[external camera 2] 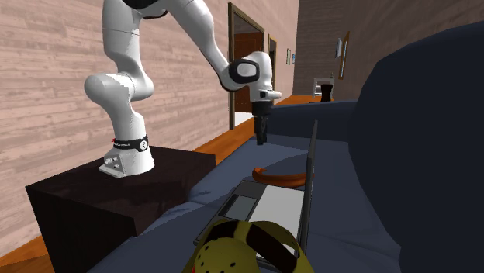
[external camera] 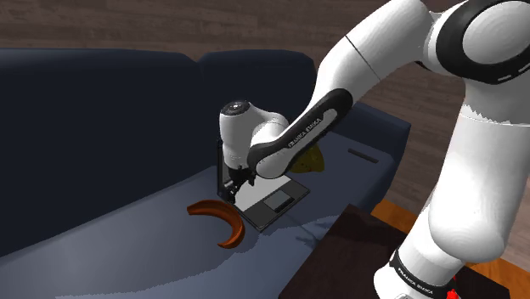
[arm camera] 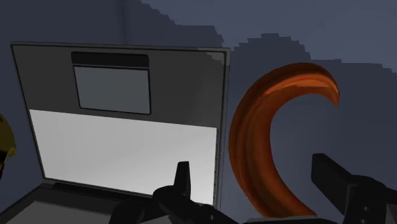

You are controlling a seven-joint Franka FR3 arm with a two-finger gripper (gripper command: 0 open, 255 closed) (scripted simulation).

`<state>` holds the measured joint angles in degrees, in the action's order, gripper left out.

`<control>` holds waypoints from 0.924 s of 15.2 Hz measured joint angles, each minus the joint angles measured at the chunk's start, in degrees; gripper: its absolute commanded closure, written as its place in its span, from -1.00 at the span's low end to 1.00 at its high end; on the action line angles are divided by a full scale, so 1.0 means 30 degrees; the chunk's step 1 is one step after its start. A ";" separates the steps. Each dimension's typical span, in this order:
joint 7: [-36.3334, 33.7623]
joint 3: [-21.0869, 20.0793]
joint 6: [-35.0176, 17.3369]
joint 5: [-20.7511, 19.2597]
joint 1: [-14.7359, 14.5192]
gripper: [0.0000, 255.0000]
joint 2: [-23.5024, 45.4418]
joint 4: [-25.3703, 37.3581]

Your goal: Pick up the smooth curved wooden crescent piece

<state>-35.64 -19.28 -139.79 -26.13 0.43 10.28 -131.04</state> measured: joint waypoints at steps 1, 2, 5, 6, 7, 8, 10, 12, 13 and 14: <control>-0.0724 0.0176 -0.0130 -0.0794 -0.0240 -1.00 0.0837 0.0460; -0.1346 0.0348 -0.0079 -0.1469 -0.0516 -1.00 0.1622 0.1044; -0.2940 0.1182 -0.0159 -0.3442 -0.1373 -1.00 0.4301 0.3017; -0.3364 0.1416 -0.0111 -0.3912 -0.1664 -1.00 0.4971 0.3521; -0.3743 0.1702 -0.0100 -0.4397 -0.1957 -1.00 0.5805 0.4201; -0.4056 0.1939 -0.0111 -0.4778 -0.2197 -1.00 0.6457 0.4693; -0.4407 0.2211 -0.0214 -0.5185 -0.2457 -1.00 0.7244 0.5246; -0.4720 0.2423 -0.0477 -0.5512 -0.2614 -1.00 0.7776 0.5454; -0.4857 0.2512 -0.0602 -0.5647 -0.2677 -1.00 0.7990 0.5524; -0.4986 0.2579 -0.0683 -0.5750 -0.2757 -1.00 0.8216 0.5641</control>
<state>-50.60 -11.55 -141.84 -43.38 -7.84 34.93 -114.11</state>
